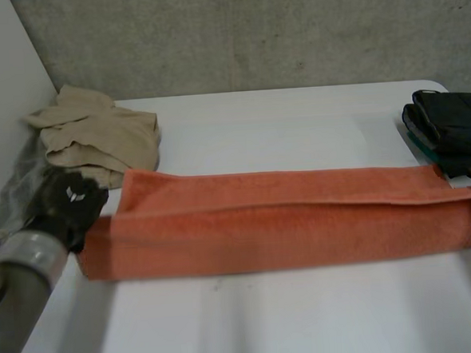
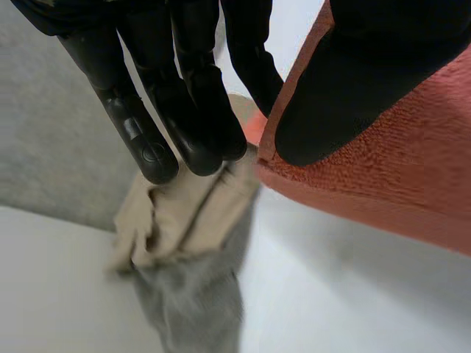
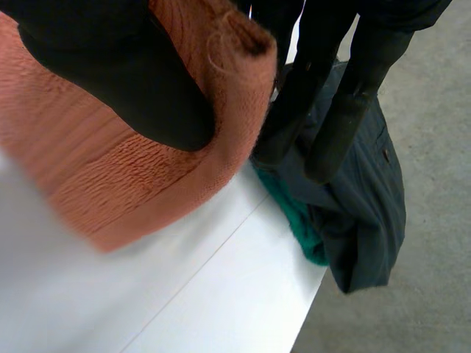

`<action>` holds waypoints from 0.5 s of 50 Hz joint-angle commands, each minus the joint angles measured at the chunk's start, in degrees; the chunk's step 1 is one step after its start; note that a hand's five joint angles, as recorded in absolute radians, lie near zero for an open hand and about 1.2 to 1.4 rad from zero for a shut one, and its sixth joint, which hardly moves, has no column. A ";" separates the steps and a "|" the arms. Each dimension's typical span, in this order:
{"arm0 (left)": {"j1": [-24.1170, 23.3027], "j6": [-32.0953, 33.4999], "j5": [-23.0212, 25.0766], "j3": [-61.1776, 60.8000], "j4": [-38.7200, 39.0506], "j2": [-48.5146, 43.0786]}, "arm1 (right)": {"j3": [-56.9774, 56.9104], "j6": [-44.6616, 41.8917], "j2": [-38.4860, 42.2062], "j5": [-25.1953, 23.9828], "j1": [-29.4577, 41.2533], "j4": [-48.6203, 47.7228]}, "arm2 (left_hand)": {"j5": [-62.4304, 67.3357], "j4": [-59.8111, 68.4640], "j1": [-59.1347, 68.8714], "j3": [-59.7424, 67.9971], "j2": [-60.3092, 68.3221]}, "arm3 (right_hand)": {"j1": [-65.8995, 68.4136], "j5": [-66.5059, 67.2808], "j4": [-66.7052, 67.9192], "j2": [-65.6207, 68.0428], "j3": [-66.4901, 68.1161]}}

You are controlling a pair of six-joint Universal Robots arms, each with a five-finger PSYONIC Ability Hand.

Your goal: Fold the laundry.

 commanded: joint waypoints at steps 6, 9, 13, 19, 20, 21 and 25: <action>-3.25 0.31 -1.43 28.02 9.53 -29.84 | -13.93 4.97 15.84 10.77 8.60 -13.13 | 11.99 10.92 15.37 11.51 11.26 | 14.51 10.40 11.38 12.62 11.91; -3.68 1.01 -3.71 35.85 9.36 -36.34 | -17.01 4.97 19.09 11.03 10.27 -16.64 | 11.99 10.92 15.37 11.51 11.26 | 14.51 10.40 11.38 12.62 11.91; -5.35 2.42 -4.69 42.36 9.09 -40.31 | -20.27 4.97 22.26 12.78 12.55 -20.95 | -37.21 -38.29 -33.84 -37.70 -37.95 | -55.49 -59.60 -58.62 -57.38 -58.09; -7.90 2.34 -4.69 43.52 9.44 -39.44 | -20.36 7.51 19.72 19.46 14.58 -21.92 | -58.01 -59.08 -54.63 -58.49 -58.74 | -55.49 -59.60 -58.62 -57.38 -58.09; -8.17 2.33 -4.77 43.34 9.36 -38.48 | -19.83 8.30 18.75 19.73 14.67 -21.66 | -58.01 -59.08 -54.63 -58.49 -58.74 | -55.49 -59.60 -58.62 -57.38 -58.09; -8.52 2.25 -4.86 42.99 9.27 -36.99 | -19.39 8.74 17.96 19.73 14.67 -21.31 | -58.01 -59.08 -54.63 -58.49 -58.74 | -55.49 -59.60 -58.62 -57.38 -58.09; -9.22 2.16 -4.51 38.16 9.00 -29.78 | -16.06 10.94 11.74 18.25 14.14 -15.45 | -58.01 -59.08 -54.63 -58.49 -58.74 | -55.49 -59.60 -58.62 -57.38 -58.09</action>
